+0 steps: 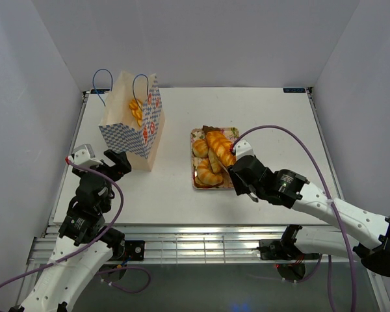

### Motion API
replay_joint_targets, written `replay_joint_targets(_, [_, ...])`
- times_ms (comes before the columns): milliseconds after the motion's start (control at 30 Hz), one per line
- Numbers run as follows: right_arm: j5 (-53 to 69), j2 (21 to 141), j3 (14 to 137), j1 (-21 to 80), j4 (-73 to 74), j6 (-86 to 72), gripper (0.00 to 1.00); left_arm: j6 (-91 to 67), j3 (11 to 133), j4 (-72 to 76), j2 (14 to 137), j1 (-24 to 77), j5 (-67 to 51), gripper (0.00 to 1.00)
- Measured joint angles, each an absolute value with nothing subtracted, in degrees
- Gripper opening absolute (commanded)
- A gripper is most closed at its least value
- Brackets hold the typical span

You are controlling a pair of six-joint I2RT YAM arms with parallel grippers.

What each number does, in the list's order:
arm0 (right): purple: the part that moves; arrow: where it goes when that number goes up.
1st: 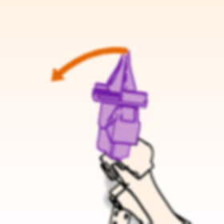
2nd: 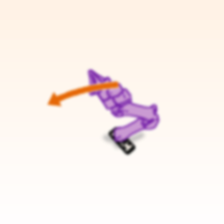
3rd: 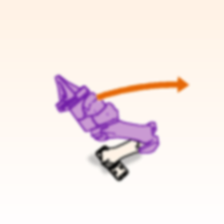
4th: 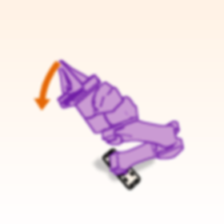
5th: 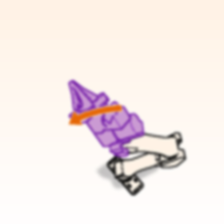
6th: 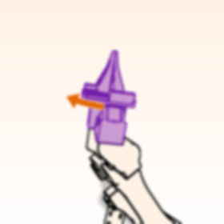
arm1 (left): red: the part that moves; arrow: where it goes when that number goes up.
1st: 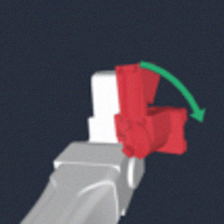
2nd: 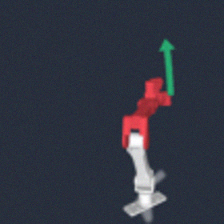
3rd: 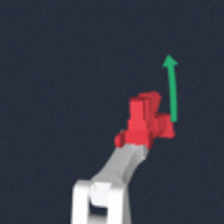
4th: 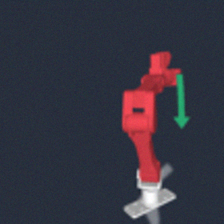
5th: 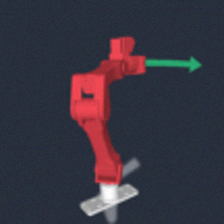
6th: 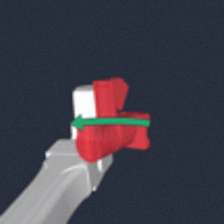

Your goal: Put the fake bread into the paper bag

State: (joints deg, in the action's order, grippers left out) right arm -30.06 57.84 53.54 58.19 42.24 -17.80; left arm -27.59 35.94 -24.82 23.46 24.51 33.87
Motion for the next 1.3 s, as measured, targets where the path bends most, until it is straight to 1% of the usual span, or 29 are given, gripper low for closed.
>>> replay_joint_targets(200, [-30.3,57.9,53.4,58.2,41.7,-17.8,0.57,-27.4,35.9,-24.8,23.5,24.5,33.8,0.98])
replay_joint_targets(300, [-30.3,58.5,52.9,58.2,41.0,-17.7,0.54,-27.4,35.9,-24.8,23.5,24.5,33.8,0.98])
replay_joint_targets(433, [-30.3,60.7,52.7,58.2,40.3,-17.3,0.43,-27.4,35.9,-24.8,23.5,24.5,33.6,0.98])
replay_joint_targets(633, [-30.3,62.6,52.7,58.2,40.1,-16.6,0.31,-27.4,35.9,-24.8,23.5,24.5,33.6,0.98])
replay_joint_targets(900, [-29.8,62.3,56.2,58.2,41.7,-16.2,0.22,-27.4,35.9,-24.8,23.5,24.5,33.6,0.98])
replay_joint_targets(967, [-29.4,61.4,57.6,58.2,42.5,-16.2,0.18,-27.4,35.9,-24.8,23.5,24.5,33.5,0.98])
replay_joint_targets(1300, [-26.3,55.5,60.6,58.2,42.9,-16.4,0.18,-27.4,35.9,-24.8,23.5,24.5,33.5,0.98])
